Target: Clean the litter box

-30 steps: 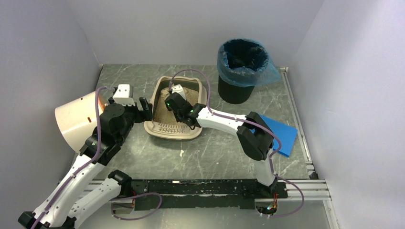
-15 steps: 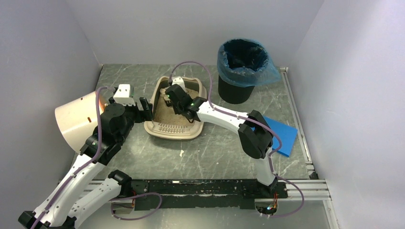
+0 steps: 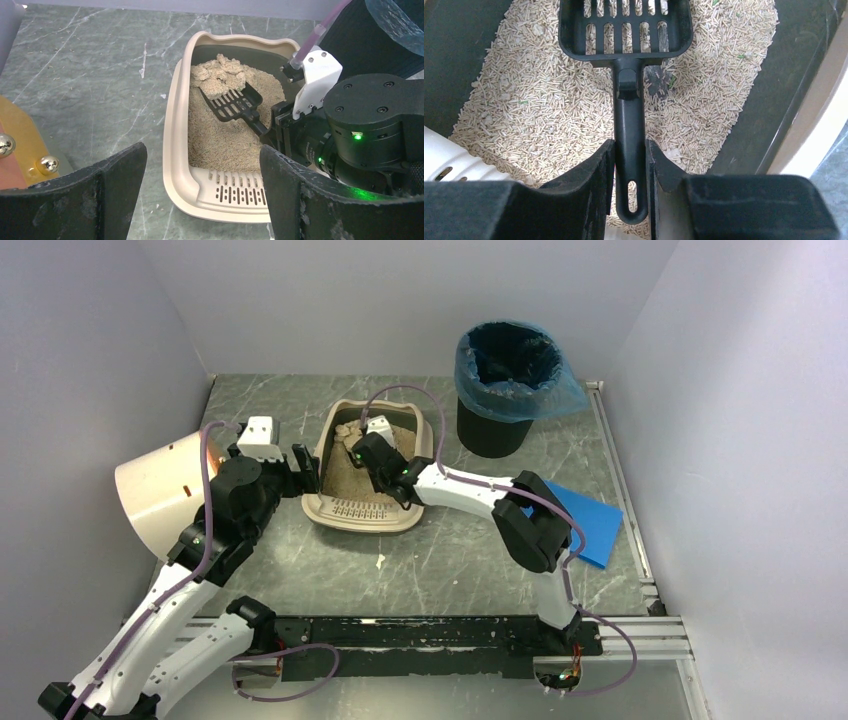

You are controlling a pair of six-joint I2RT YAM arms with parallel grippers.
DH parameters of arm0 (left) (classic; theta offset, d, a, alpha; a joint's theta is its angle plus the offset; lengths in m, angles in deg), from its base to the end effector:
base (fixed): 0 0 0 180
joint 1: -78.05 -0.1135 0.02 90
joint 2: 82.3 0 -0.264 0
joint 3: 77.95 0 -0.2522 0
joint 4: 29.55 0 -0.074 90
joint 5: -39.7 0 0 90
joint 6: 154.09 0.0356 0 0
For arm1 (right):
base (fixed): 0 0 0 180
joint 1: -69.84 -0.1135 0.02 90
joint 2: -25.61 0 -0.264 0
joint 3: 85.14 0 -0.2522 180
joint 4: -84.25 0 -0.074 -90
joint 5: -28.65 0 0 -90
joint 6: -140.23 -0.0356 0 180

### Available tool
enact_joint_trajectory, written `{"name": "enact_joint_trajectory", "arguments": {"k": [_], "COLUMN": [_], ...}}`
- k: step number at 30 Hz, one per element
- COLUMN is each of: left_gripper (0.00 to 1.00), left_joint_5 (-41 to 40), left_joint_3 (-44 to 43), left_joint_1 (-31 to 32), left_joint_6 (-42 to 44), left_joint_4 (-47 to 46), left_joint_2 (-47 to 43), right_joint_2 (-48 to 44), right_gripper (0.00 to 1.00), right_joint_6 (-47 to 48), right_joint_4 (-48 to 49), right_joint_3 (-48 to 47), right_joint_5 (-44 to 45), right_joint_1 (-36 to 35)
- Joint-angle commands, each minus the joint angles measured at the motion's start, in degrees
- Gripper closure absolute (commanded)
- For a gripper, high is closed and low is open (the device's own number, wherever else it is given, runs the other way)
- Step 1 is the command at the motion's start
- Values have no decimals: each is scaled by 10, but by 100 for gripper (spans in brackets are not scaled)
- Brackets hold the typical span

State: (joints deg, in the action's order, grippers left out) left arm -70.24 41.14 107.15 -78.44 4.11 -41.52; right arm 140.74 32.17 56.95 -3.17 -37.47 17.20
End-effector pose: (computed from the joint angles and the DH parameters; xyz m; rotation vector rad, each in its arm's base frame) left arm 0.1469 -0.0679 0.3476 -0.0160 1.7983 -0.2286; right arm 0.2841 0.3484 0.2038 -0.4801 2.2187 0.1599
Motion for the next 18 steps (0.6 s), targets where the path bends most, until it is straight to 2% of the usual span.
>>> {"name": "enact_joint_trajectory", "arguments": {"k": [1,4,10,18], "left_gripper": [13,13,13,13], "left_joint_5": [-5,-2,0,3], "left_joint_3": [-2,-1,-2,-2], "left_joint_1": [3,3,3,3], "left_joint_6": [-2,-2,-3,-3], "left_joint_4": [6,4,5,4], "left_joint_2": [-3,-3,1,3], "right_joint_2": [-23,-24,34,35], "right_gripper": [95,94,94,94], "right_joint_6": [-44,-52,-60,14], "right_joint_4": [-48,-78,-153,-26], "right_joint_3": [-33,-58,-145,-81], "right_joint_5": [38,36,30,-11], "right_joint_1": [5,7,33,31]}}
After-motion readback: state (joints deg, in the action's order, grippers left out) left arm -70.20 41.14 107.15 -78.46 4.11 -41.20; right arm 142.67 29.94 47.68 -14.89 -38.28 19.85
